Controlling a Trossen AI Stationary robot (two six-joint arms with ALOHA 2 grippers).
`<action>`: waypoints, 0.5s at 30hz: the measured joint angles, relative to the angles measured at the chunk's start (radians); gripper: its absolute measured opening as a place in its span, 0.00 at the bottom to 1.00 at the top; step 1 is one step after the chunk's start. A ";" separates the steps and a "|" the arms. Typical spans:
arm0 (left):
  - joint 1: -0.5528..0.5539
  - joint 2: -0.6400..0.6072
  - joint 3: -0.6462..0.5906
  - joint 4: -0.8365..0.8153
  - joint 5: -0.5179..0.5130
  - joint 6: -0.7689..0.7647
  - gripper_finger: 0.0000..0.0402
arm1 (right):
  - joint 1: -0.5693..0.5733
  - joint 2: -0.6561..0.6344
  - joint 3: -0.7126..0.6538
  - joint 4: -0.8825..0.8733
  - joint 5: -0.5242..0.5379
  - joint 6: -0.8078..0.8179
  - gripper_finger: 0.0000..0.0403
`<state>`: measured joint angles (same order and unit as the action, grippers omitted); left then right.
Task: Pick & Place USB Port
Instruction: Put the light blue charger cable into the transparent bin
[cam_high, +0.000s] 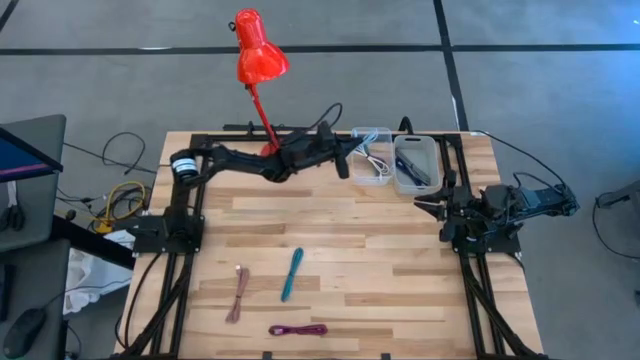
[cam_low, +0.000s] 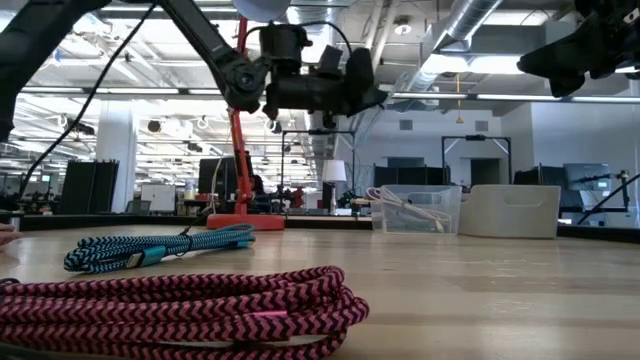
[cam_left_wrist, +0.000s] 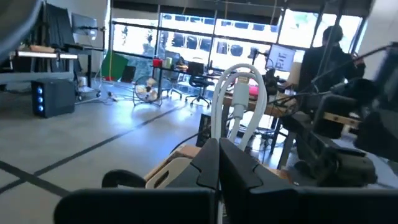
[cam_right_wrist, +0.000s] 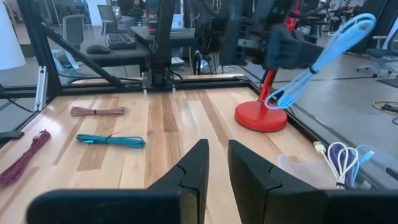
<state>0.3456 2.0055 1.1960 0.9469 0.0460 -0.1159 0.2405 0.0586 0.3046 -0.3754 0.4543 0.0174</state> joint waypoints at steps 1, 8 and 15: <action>0.004 0.013 0.012 0.000 0.000 -0.006 0.01 | 0.000 0.000 0.000 0.000 0.000 0.000 0.13; 0.028 0.081 0.053 -0.013 0.003 -0.050 0.01 | 0.000 0.000 0.000 0.001 0.000 0.001 0.13; 0.028 0.187 0.166 -0.017 0.004 -0.093 0.01 | 0.000 0.000 0.000 0.001 0.000 0.002 0.13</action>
<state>0.3735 2.1923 1.3618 0.9295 0.0495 -0.2089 0.2405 0.0586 0.3046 -0.3740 0.4545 0.0190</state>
